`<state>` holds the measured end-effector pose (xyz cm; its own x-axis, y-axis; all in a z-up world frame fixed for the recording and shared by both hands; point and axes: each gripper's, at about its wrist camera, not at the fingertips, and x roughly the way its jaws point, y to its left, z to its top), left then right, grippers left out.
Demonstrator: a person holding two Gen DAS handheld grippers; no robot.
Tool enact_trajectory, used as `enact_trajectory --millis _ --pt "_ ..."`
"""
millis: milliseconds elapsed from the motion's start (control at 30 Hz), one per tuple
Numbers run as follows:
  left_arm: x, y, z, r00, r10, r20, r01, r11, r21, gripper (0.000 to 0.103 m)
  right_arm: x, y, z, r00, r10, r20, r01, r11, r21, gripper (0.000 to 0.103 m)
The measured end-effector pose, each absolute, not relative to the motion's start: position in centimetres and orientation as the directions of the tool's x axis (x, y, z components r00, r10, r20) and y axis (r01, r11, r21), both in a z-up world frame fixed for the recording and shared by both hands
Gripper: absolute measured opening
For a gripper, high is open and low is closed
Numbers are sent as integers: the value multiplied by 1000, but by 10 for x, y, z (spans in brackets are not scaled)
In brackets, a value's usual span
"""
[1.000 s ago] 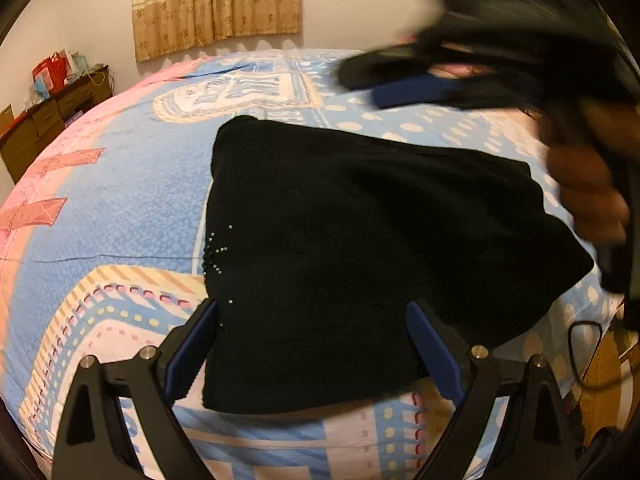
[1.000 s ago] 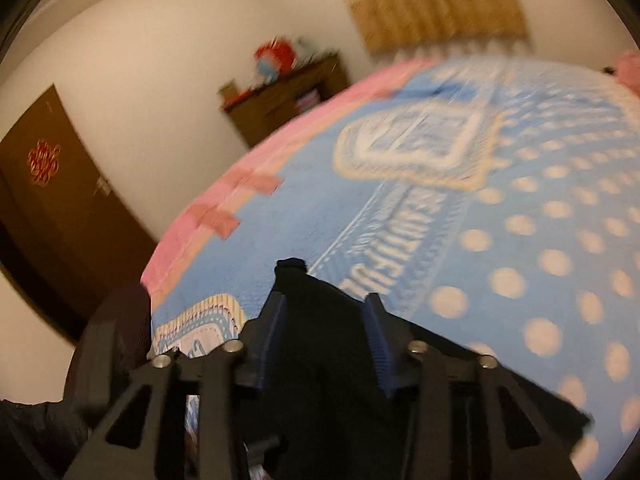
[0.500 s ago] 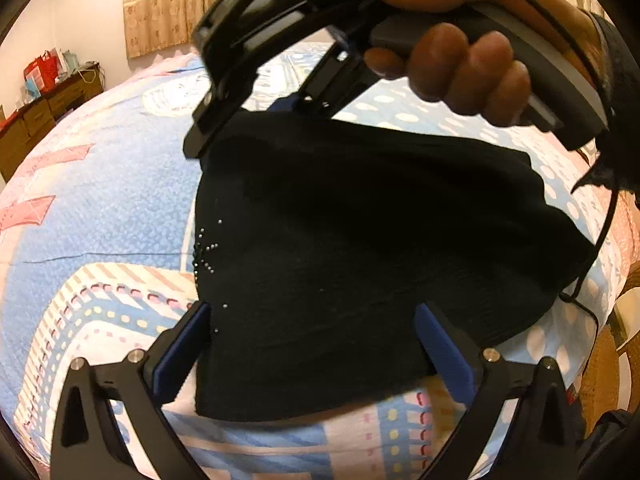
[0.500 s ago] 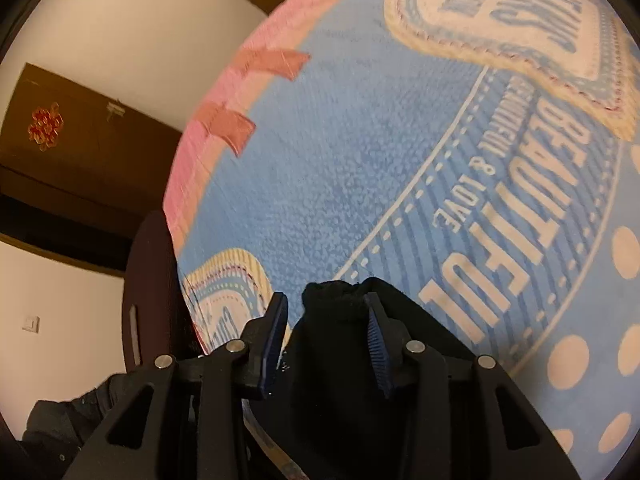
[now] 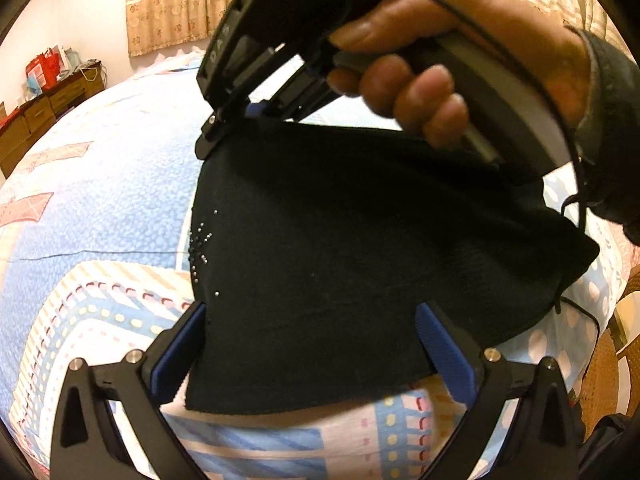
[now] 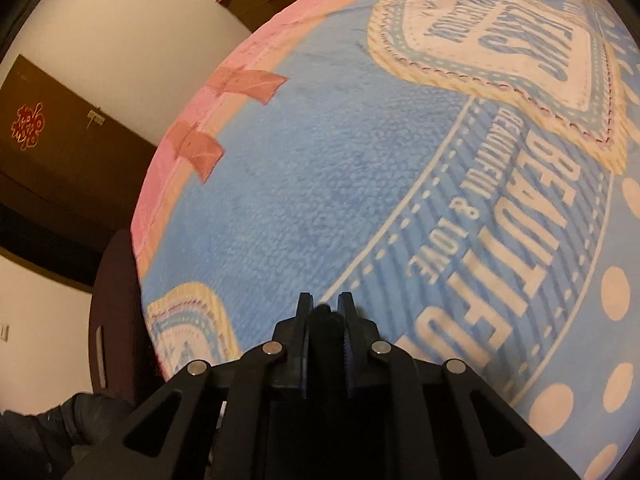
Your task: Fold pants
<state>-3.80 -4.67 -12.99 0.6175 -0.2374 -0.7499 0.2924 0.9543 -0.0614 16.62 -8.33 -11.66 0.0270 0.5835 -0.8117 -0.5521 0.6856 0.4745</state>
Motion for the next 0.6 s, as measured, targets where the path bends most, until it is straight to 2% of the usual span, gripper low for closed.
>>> enact_trajectory --millis 233,433,567,600 --pt "-34 -41 -128 614 -247 -749 284 955 -82 103 174 -79 -128 18 581 -813 -549 686 478 10" --pt "-34 -27 -126 600 -258 -758 251 960 -128 103 166 -91 -99 96 607 -789 -587 674 448 17" --pt "-36 -21 -129 577 -269 -771 239 958 -156 103 152 -108 -79 120 604 -788 -616 667 418 46" --pt "-37 -21 -130 577 -265 -772 242 959 -148 103 148 -113 -77 118 604 -788 -621 665 416 50"
